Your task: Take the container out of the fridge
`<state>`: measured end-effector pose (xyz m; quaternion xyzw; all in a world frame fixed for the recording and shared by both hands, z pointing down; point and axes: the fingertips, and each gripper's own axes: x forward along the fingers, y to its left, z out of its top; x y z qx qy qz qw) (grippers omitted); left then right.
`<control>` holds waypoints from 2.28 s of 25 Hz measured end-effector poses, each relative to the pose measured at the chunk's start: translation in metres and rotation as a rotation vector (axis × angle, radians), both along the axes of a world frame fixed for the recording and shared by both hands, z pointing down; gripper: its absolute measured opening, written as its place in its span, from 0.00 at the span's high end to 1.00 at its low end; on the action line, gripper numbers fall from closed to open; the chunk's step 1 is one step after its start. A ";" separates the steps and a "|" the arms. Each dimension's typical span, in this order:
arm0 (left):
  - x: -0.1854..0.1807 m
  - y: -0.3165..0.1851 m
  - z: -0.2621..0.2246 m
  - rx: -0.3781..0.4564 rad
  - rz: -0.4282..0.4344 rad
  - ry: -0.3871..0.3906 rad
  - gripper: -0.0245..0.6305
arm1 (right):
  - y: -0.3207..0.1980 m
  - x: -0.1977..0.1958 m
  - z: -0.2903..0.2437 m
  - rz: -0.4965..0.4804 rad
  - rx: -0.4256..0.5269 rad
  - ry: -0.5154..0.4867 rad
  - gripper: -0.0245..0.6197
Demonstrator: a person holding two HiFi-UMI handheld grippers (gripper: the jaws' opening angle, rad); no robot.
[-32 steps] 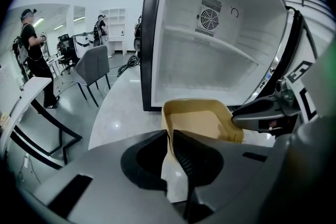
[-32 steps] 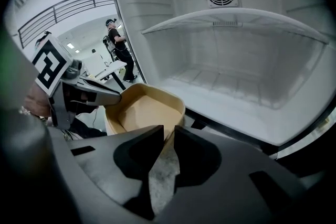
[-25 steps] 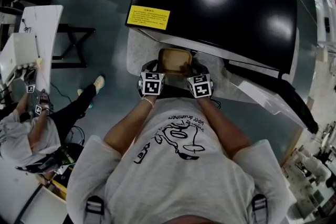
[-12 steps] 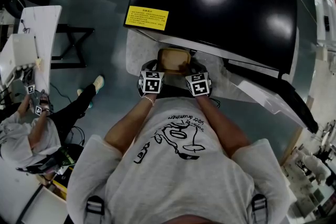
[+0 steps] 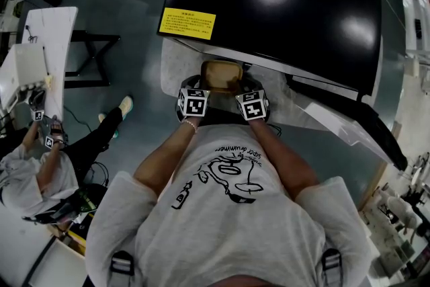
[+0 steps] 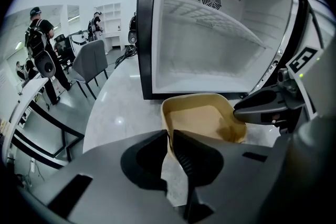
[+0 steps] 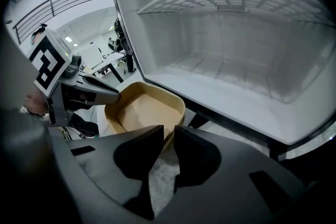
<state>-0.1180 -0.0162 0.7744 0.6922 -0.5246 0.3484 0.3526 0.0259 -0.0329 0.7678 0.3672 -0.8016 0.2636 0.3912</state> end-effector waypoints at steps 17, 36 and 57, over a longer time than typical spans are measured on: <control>0.000 -0.004 0.010 -0.017 0.013 -0.008 0.89 | -0.002 -0.001 0.008 -0.005 -0.033 0.024 0.85; -0.003 -0.003 0.020 -0.036 0.024 -0.008 0.89 | -0.001 -0.002 0.013 -0.012 -0.034 0.031 0.84; -0.003 -0.004 0.008 0.009 0.023 -0.032 0.82 | -0.006 0.006 0.003 0.008 0.025 0.036 0.83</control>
